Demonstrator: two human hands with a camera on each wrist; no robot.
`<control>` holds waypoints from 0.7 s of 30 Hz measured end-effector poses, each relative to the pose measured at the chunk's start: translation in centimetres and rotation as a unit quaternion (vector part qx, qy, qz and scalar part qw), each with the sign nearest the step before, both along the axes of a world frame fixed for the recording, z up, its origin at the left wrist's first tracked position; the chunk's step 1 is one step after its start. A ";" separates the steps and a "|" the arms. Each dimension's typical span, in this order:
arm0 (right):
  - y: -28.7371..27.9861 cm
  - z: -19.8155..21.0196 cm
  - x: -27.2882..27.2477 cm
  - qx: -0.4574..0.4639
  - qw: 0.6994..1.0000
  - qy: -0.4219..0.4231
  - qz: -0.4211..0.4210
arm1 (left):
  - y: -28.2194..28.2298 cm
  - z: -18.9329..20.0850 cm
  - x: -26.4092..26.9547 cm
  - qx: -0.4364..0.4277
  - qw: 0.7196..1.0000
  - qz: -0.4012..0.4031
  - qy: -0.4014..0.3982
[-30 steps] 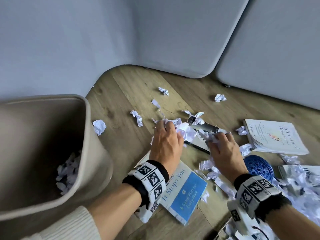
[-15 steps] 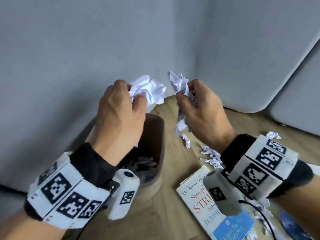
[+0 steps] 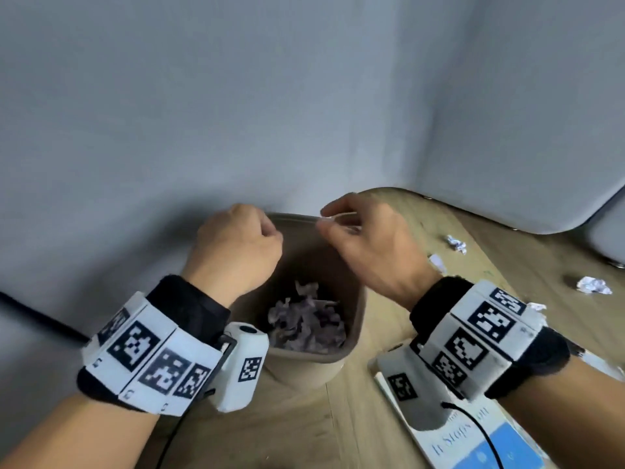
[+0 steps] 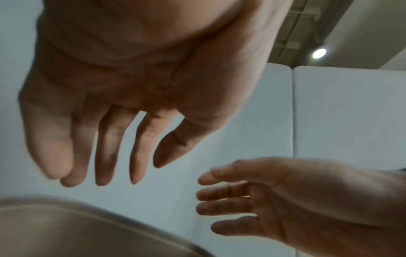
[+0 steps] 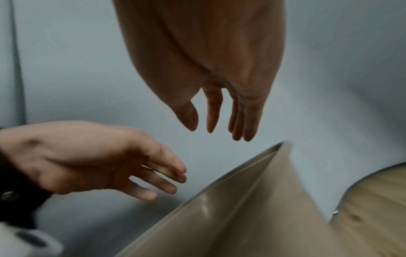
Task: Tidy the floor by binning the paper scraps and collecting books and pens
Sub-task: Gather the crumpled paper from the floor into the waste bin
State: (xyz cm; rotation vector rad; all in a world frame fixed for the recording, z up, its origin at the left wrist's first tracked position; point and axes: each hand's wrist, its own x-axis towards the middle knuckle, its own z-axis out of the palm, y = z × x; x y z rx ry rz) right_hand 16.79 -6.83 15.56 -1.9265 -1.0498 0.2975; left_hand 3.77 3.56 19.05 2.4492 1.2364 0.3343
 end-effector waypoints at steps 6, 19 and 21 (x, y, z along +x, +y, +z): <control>-6.0 -2.7 7.0 -0.011 0.987 -0.009 -0.160 | -8.9 -0.2 4.5 -0.057 0.973 -0.155 -0.160; -20.1 -16.8 11.3 -0.455 0.885 -0.054 -0.089 | -14.1 -22.9 15.5 -0.136 0.982 -0.041 0.124; -19.3 -18.0 11.8 -0.437 0.890 -0.091 -0.087 | -12.9 -24.6 17.4 -0.096 0.990 0.002 0.106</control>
